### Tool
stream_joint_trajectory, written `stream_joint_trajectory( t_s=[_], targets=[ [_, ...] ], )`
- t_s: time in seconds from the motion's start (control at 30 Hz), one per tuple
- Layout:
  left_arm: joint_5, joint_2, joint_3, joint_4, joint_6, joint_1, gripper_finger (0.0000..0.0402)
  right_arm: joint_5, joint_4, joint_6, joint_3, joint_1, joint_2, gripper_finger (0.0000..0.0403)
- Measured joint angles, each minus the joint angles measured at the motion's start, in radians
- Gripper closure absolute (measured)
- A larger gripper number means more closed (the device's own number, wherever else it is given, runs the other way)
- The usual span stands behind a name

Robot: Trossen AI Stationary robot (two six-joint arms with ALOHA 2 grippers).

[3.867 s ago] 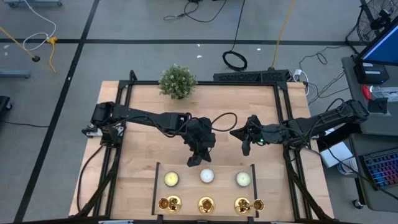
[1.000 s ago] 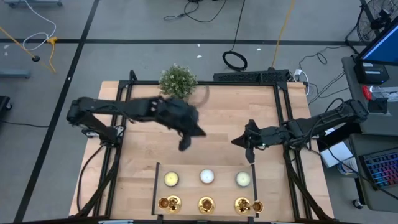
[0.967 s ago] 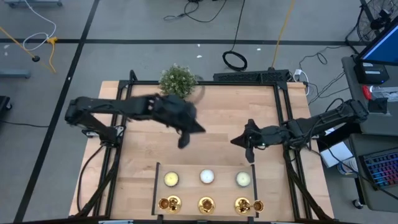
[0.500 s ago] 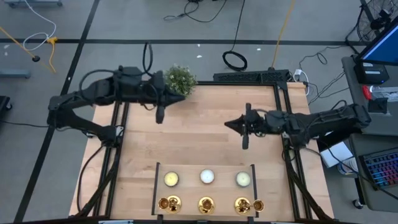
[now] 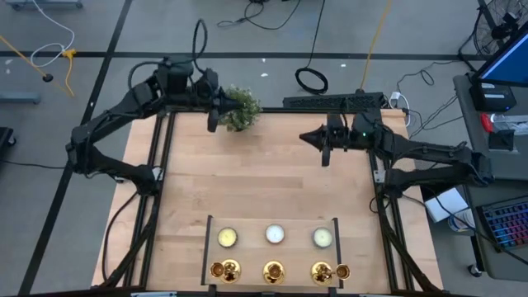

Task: Pick & Place candle stick holders
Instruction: Return to Home Position

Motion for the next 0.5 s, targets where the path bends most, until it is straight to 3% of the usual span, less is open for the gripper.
stream_joint_trajectory(
  t_s=[0.13,0.27,0.33,0.5],
  targets=[
    [0.0,0.018,0.0,0.033,-0.001,0.033,0.0401,0.007,0.0,-0.024,0.0,-0.053,0.0,0.0403],
    [-0.161,0.016,0.0,0.055,-0.02,0.033,0.0401,0.127,-0.008,-0.03,0.0,-0.074,0.0,0.0403],
    [-0.207,0.017,0.0,0.051,-0.033,0.024,0.0401,0.162,-0.017,-0.034,0.0,-0.063,-0.002,0.0403],
    [-0.194,0.007,0.0,0.017,-0.09,-0.047,0.0401,0.159,-0.094,-0.074,0.0,0.035,-0.026,0.0403]
  ],
)
